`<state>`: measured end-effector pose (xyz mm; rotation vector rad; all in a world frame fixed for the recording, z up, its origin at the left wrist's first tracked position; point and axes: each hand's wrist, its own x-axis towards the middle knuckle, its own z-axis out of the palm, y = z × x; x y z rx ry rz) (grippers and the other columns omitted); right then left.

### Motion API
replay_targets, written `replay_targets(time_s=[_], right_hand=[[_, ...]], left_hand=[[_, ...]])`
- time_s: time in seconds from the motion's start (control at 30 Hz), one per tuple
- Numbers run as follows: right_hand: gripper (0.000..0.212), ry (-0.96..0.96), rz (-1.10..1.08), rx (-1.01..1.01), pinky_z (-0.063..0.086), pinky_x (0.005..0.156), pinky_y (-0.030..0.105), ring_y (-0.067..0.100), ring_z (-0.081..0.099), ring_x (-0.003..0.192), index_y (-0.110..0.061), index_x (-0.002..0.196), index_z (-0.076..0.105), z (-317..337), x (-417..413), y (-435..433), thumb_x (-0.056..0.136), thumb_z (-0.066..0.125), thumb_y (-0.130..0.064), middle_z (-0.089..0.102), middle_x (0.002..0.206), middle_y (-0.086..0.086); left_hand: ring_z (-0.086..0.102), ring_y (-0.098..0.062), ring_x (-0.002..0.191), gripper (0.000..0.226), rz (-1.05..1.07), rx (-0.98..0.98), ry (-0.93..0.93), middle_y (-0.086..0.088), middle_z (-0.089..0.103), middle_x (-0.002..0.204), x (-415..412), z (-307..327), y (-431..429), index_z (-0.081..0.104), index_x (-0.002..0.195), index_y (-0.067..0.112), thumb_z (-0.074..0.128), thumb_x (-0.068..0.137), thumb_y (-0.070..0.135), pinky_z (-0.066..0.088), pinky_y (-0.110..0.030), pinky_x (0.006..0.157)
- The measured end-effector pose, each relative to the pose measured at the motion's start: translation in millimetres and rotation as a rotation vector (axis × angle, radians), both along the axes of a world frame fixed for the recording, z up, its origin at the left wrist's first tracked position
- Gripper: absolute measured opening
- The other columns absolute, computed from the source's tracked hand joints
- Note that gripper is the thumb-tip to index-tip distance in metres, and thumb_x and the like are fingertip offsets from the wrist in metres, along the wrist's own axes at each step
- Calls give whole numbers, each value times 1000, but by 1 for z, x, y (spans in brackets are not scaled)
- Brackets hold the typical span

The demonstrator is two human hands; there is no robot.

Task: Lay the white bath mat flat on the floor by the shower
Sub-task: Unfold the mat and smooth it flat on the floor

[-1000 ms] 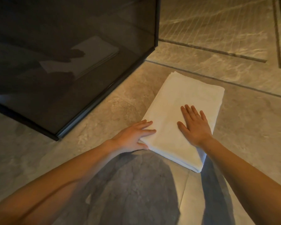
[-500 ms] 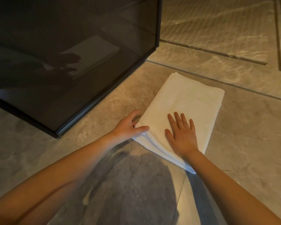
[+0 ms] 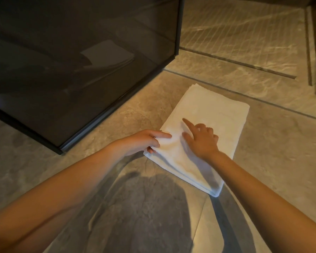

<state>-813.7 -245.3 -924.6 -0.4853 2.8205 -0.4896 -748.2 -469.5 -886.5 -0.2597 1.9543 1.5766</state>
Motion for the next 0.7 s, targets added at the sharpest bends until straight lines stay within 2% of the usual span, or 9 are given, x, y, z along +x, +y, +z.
replay_targets(time_s=[0.03,0.1,0.17,0.23,0.33,0.43,0.47,0.57,0.7], right_hand=[[49,-66,11,-82,32,98,48,40,43,121,-53,148,16,15,-15,-8,100,23,-54,51,131,15],[46,-235,92,-195,33,101,43,39,46,126,-48,149,18,42,-42,-31,103,22,-49,51,140,13],[46,-331,201,-58,31,107,39,31,40,136,-39,150,26,61,-59,-55,104,20,-44,39,154,4],[46,-338,253,202,39,98,38,33,47,126,-26,147,36,73,-66,-72,104,26,-38,41,150,7],[29,-297,132,317,52,78,34,29,63,82,-8,109,58,82,-79,-71,94,50,-31,62,112,11],[12,-371,65,219,59,76,34,27,71,88,-5,88,58,79,-95,-54,89,56,-17,66,102,12],[12,-405,46,160,58,78,34,26,69,100,-4,96,61,79,-100,-46,90,56,-13,64,110,12],[50,-448,-96,-130,55,87,32,25,56,121,-9,135,52,80,-106,-17,86,58,-2,53,137,6],[75,-412,-75,-392,36,86,13,14,31,141,-11,151,29,83,-96,24,83,50,12,37,152,-6]], left_hand=[[58,-8,75,51,-6,-7,16,4,53,129,-1,4,4,66,118,38,46,91,0,48,-23,67],[59,-11,90,52,-34,-45,59,5,47,139,-3,10,11,63,125,33,45,91,-3,50,-23,69],[53,-15,113,54,-79,-91,104,7,37,149,-6,16,19,60,131,29,44,91,-4,49,-19,67],[43,-17,130,56,-117,-107,127,10,30,154,-7,19,24,59,132,29,43,91,-5,46,-16,65],[35,-13,136,58,-147,-105,145,14,27,156,-6,22,29,58,133,34,43,91,-3,47,-15,71],[46,-9,124,58,-121,-11,138,15,35,150,-4,24,33,60,130,34,44,90,-5,50,-17,72],[50,-8,120,58,-104,43,121,16,39,147,-4,25,34,62,127,34,44,89,-6,51,-20,74],[56,-14,116,58,-40,232,44,17,44,140,-6,25,39,67,118,37,43,90,-8,51,-27,78],[44,-21,130,56,58,568,-106,15,42,142,-13,27,52,63,128,20,36,91,-12,53,-27,79]])
